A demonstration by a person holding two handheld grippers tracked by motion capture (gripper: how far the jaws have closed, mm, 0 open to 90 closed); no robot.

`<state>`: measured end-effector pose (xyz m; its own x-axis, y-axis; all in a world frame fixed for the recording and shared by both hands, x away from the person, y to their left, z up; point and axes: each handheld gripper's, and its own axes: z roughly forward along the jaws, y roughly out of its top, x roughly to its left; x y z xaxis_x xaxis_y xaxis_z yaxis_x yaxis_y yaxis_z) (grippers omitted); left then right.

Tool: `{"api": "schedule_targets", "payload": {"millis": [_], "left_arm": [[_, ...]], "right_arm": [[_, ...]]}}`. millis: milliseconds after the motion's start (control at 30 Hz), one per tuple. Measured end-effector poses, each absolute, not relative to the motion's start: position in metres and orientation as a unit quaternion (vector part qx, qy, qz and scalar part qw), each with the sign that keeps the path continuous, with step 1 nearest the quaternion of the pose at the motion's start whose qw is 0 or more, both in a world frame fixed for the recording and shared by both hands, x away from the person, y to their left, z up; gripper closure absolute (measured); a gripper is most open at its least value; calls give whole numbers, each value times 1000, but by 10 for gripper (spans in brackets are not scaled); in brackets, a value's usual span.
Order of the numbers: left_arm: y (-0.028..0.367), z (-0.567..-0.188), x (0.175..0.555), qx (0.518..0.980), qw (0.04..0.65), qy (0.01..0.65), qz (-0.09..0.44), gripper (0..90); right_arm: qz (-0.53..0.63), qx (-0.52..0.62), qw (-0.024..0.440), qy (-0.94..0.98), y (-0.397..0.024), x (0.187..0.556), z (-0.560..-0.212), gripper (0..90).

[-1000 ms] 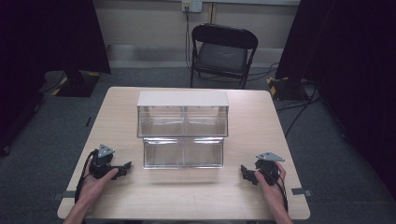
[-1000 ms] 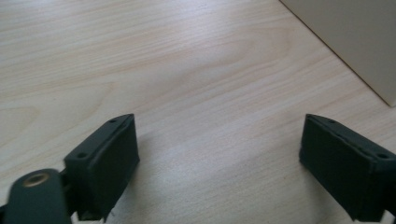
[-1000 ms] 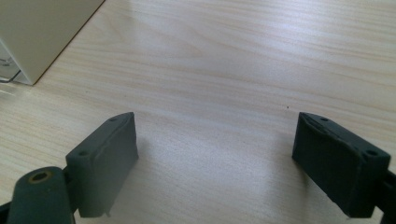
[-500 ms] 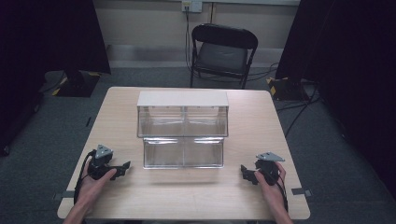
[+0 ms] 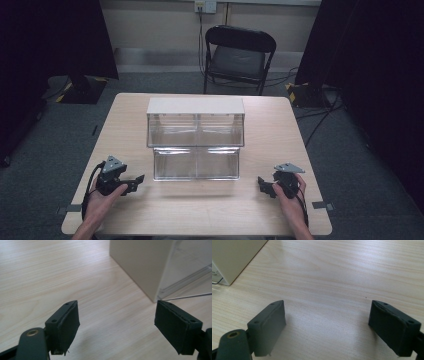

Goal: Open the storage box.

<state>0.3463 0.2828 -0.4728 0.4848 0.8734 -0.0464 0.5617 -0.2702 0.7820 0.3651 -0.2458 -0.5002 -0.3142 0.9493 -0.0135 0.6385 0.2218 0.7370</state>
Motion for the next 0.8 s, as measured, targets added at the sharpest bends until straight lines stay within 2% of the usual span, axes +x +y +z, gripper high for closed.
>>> {"api": "schedule_targets", "payload": {"millis": [600, 800], "left_arm": [[255, -464, 334, 799, 416, 401, 168, 165], [245, -466, 337, 807, 403, 392, 179, 165]], "right_arm": [[323, 534, 241, 744, -246, 365, -500, 133], [323, 534, 241, 744, -246, 365, -500, 133]]}}
